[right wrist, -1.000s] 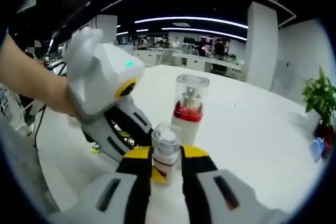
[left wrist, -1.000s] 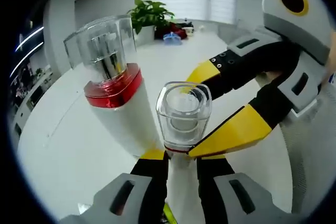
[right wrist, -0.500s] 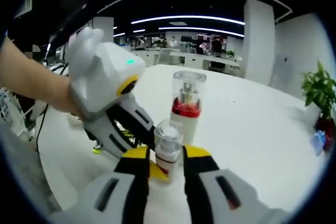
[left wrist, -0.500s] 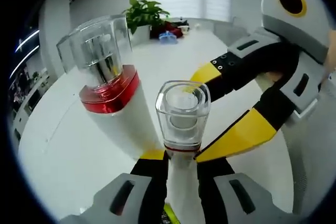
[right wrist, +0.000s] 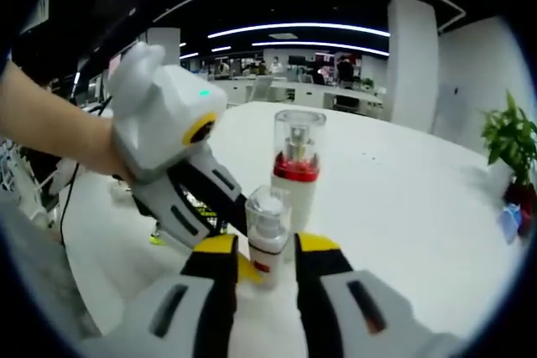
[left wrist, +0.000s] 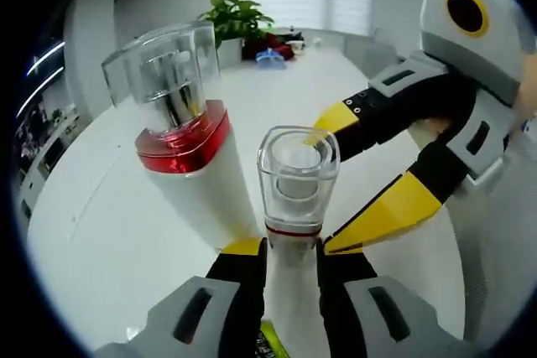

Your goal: Arrange the skincare products in the storage area until every visible bottle or jar stands upright without overlapping.

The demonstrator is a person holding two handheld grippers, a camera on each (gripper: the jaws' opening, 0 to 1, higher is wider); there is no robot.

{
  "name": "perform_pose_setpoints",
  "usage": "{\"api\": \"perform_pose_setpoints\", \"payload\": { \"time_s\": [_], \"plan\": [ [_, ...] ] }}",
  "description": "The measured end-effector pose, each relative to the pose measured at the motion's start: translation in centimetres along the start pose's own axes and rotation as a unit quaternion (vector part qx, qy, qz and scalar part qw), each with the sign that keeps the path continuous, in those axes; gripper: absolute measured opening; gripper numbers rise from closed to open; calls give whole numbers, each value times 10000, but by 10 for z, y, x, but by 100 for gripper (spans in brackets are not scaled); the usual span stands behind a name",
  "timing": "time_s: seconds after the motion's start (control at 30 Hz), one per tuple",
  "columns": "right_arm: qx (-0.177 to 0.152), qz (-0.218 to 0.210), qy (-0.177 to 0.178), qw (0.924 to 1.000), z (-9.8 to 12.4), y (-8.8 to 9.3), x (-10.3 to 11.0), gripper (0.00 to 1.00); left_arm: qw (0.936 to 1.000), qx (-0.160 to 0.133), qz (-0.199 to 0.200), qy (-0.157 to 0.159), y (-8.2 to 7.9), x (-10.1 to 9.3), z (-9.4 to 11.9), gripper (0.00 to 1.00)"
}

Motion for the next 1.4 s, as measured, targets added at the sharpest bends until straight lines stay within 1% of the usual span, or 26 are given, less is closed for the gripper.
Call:
{"api": "perform_pose_setpoints", "payload": {
  "time_s": [0.13, 0.33, 0.5, 0.57, 0.7, 0.87, 0.97, 1.07, 1.3, 1.4],
  "plan": [
    [21, -35, -26, 10000, 2, 1, 0, 31, 10000, 20, 54, -44, 2, 1, 6, 23],
    [118, -44, -244, 9996, 11, 8, 6, 41, 9996, 24, 234, -144, 4, -3, 19, 30],
    [184, -98, -314, 9993, 21, 14, 10, 47, 9981, -2, 530, -318, 11, -10, 33, 36],
    [183, -166, -347, 9991, 25, 16, 12, 49, 9966, -11, 709, -417, 16, -14, 41, 39],
    [193, -235, -389, 9988, 32, 18, 15, 53, 9941, -30, 908, -585, 23, -21, 53, 46],
    [248, -256, -485, 9982, 41, 21, 20, 61, 9875, -81, 1319, -863, 36, -32, 72, 54],
    [292, -306, -538, 9977, 48, 23, 23, 66, 9841, -91, 1492, -955, 42, -37, 80, 58],
    [296, -310, -589, 9973, 54, 24, 25, 69, 9786, -114, 1727, -1109, 48, -41, 92, 61],
    [290, -273, -718, 9966, 70, 22, 32, 77, 9684, -212, 2033, -1431, 54, -57, 116, 69],
    [247, -215, -827, 9960, 76, 21, 35, 81, 9681, -195, 2025, -1462, 56, -65, 124, 69]
  ]
}}
Point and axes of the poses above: the point that each gripper's makers call its tool centre point, and the gripper's own axes: z roughly backward along the fingers, x roughly to its left, y roughly out of its underside, the point moved 2 cm from there along z, roughly backward along the fingers, and after that the axes turned 14 degrees about -z, right-handed, at the moved point
